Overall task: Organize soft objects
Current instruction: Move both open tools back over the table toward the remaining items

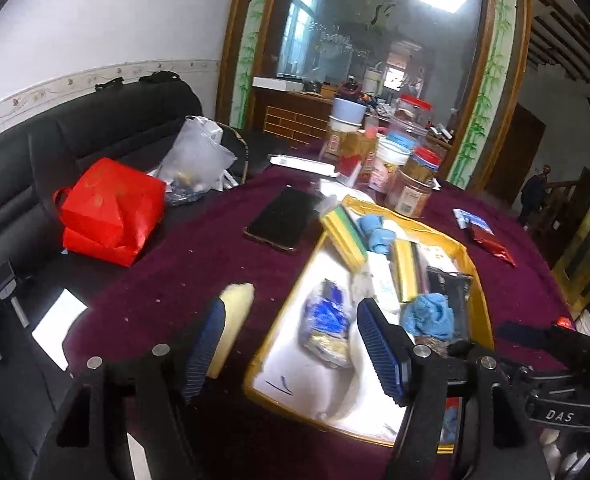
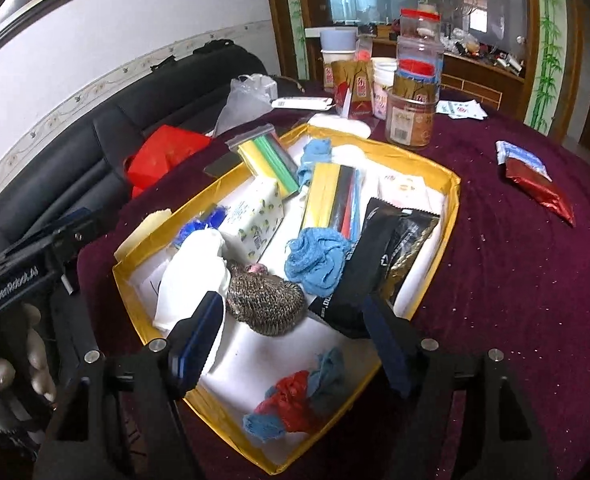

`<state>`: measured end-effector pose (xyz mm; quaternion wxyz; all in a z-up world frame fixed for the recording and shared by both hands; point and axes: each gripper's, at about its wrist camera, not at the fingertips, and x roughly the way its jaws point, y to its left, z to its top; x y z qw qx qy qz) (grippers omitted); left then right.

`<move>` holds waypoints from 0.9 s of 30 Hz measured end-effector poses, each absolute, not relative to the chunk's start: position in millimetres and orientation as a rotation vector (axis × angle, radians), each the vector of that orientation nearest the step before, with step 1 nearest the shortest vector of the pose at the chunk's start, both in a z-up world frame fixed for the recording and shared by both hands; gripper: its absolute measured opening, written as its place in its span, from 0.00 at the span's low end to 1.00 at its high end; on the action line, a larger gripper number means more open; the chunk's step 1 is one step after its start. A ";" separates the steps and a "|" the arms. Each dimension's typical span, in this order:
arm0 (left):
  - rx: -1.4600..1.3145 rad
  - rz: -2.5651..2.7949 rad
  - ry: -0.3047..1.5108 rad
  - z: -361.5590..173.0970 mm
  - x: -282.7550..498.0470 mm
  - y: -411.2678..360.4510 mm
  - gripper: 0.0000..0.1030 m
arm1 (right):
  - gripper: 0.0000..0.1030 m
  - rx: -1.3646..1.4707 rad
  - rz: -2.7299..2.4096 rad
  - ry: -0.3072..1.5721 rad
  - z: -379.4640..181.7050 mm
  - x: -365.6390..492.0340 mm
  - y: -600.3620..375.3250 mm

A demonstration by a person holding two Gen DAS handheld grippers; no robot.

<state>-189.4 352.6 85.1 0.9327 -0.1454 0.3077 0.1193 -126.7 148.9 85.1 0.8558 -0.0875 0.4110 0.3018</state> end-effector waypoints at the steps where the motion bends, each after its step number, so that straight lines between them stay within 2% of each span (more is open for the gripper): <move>1: -0.300 0.235 0.629 84.9 -190.0 351.0 0.70 | 0.70 -0.183 0.631 0.865 84.9 -127.2 146.9; 11: -0.208 0.032 0.656 99.6 -184.3 285.5 0.70 | 0.70 -0.093 0.465 0.861 79.1 -133.7 51.1; 19: 0.029 -0.144 0.663 118.2 -173.6 185.7 0.72 | 0.70 0.118 0.255 0.857 74.0 -134.7 -78.9; 27: 0.250 -0.198 0.724 109.5 -169.7 97.3 0.73 | 0.70 0.265 0.156 0.814 68.1 -152.7 -168.1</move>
